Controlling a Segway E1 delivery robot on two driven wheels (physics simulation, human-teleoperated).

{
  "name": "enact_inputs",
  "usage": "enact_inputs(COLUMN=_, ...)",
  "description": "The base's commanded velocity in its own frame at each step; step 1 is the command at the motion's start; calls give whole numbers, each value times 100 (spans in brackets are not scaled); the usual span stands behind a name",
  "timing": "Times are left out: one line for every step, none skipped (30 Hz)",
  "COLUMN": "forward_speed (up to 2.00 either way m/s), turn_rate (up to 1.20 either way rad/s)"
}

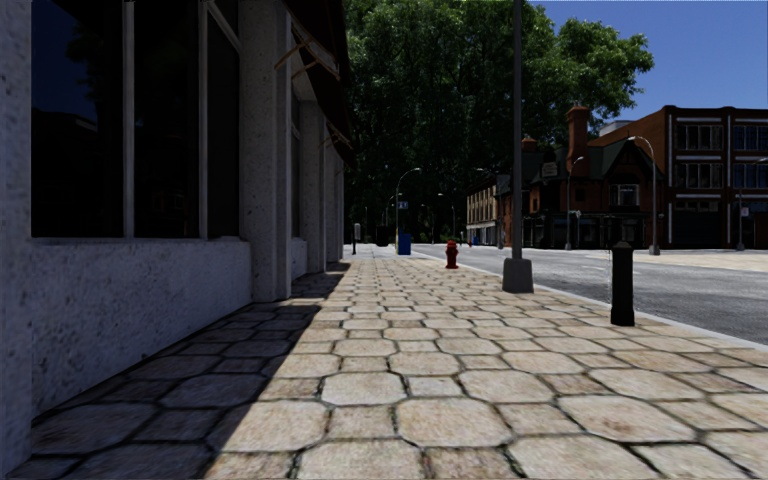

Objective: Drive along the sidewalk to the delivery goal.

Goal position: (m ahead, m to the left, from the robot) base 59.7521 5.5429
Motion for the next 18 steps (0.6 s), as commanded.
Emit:
enact_inputs(forward_speed=200, turn_rate=0)
enact_inputs(forward_speed=200, turn_rate=0)
enact_inputs(forward_speed=200, turn_rate=0)
enact_inputs(forward_speed=200, turn_rate=0)
enact_inputs(forward_speed=200, turn_rate=0)
enact_inputs(forward_speed=200, turn_rate=0)
enact_inputs(forward_speed=200, turn_rate=0)
enact_inputs(forward_speed=200, turn_rate=0)
enact_inputs(forward_speed=200, turn_rate=0)
enact_inputs(forward_speed=200, turn_rate=0)
enact_inputs(forward_speed=200, turn_rate=0)
enact_inputs(forward_speed=200, turn_rate=0)
enact_inputs(forward_speed=200, turn_rate=0)
enact_inputs(forward_speed=200, turn_rate=0)
enact_inputs(forward_speed=200, turn_rate=0)
enact_inputs(forward_speed=200, turn_rate=0)
enact_inputs(forward_speed=200, turn_rate=0)
enact_inputs(forward_speed=200, turn_rate=0)
